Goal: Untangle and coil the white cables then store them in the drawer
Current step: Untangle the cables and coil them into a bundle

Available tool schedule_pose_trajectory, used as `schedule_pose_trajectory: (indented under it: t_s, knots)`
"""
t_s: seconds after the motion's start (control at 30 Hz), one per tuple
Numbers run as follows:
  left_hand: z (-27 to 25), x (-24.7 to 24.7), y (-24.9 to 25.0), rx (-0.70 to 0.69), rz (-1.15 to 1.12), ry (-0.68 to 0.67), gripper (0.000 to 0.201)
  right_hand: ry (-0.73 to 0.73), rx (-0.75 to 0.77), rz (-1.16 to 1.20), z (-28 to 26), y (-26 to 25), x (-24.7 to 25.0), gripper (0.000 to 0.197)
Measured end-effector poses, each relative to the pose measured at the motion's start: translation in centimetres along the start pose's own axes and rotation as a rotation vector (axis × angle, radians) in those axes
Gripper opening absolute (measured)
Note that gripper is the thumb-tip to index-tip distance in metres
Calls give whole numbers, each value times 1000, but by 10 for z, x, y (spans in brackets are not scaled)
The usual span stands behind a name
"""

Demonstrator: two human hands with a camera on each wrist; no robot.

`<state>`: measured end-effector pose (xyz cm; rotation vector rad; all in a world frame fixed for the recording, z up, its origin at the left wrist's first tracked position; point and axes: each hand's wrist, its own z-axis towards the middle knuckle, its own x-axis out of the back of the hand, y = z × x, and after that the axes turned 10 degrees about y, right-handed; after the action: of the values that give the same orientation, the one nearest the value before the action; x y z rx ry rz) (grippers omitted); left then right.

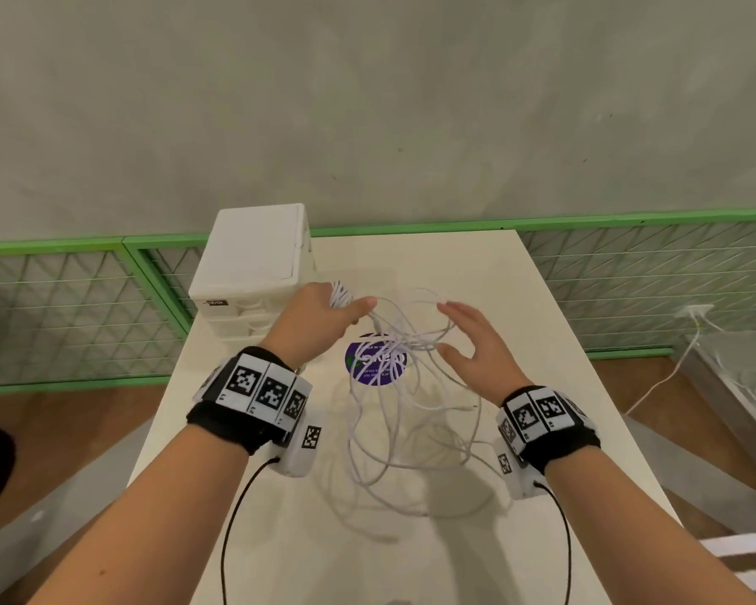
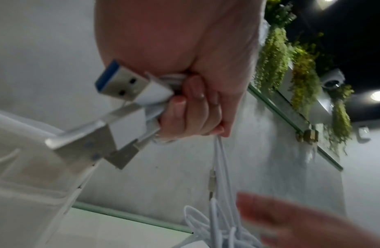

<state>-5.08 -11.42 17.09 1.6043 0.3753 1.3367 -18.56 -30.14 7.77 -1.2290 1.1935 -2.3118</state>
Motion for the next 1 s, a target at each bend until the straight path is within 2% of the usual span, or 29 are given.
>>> schedule_pose_trajectory:
  t_s: [0.03, 0.1, 0.17, 0.2, 0.27, 0.37, 0.47, 0.53, 0.6, 0.67, 0.77, 0.83, 0.9, 1.0]
  knots:
    - [-2, -2, 2, -13, 17, -18, 38, 89, 41, 71, 1, -11, 1, 45]
    - [-5, -9, 6, -20, 8, -56, 39, 215, 149, 157, 5, -36, 0, 27]
    - [-6, -14, 12, -6, -86, -89, 37, 166, 203, 173, 6, -53, -9, 8]
    - [-7, -15, 16, 16, -165, -102, 38, 104, 176, 152, 5, -57, -14, 5]
    - [-7, -15, 23, 41, -283, -133, 39, 24, 89, 90, 1, -57, -24, 15]
    - [-10, -15, 28, 6, -264, -182, 35, -17, -20, 89, 1, -54, -31, 26]
    - [-9, -13, 22, 10, -221, -176, 33, -222, -136, -167, 8, -42, -29, 53]
    - [-8, -12, 15, 17, -139, -164, 32, -298, -120, -280, 11, -31, -23, 75]
    - [-7, -10, 5, 41, -91, -108, 33, -283, -66, -218, 14, -24, -17, 86]
    - [-3, -10, -3, 75, -65, -42, 35, -204, -15, -105, 14, -20, -15, 77]
    - [-1, -13, -5, 82, -45, -32, 43, -22, 150, -110, 14, -18, -18, 29]
    - [0, -18, -4, 57, -33, -40, 56, 87, 240, -103, 12, -19, -23, 7]
    - [0, -23, -3, 38, -26, -49, 61, 110, 207, -30, 11, -21, -23, 9]
    - [1, -27, -3, 28, 5, -63, 62, 39, 80, 70, 9, -27, -18, 20]
